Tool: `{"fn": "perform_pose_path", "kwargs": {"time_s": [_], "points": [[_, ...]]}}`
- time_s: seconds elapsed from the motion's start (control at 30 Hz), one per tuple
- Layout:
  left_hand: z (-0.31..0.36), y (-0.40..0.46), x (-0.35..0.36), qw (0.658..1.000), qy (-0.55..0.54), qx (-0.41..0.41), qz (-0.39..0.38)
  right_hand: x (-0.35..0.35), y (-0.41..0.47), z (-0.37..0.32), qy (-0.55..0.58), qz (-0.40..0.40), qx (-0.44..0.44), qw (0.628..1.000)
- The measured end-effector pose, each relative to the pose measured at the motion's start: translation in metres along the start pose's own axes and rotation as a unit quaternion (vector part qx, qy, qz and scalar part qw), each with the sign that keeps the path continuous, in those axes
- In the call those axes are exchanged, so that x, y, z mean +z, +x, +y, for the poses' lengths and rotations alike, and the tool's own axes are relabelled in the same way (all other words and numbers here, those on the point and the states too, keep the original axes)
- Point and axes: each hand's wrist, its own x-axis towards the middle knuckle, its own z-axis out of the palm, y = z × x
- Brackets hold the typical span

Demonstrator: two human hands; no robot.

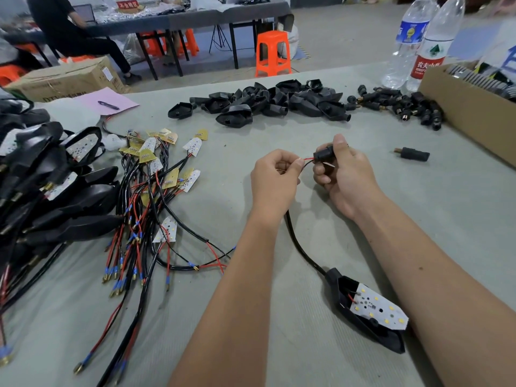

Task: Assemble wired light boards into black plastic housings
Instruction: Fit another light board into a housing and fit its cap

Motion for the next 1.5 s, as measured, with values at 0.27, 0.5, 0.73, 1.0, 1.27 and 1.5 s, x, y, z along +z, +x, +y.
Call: {"fn": "perform_pose_path", "kwargs": {"time_s": [0.27,0.5,0.73,1.0,1.27,1.5], "points": [[-0.003,0.004,-0.007,0.999,-0.014,0.006,-0.048,-0.002,0.0,-0.001,0.022,-0.01,0.013,1.0],[0.0,0.0,0.001,0.999,0.01,0.032,-0.017,-0.004,0.001,0.0,0.04,0.009,0.008,0.999],[-0.001,-0.003,0.001,0.989,0.077,0.123,-0.002,-0.002,-0.001,0.001,-0.011,0.008,-0.003,1.0],[-0.001,-0.002,0.006,1.0,0.01,0.022,-0.013,-0.005,0.0,0.002,0.036,0.004,-0.002,0.999],[0.005,-0.002,0.008,0.976,-0.192,-0.102,0.003,-0.004,0.005,-0.001,0.146,0.078,0.032,0.986],[0.006,-0.002,-0.001,0.962,-0.245,-0.121,-0.011,-0.003,0.004,0.002,0.062,0.042,0.01,0.997]]}}
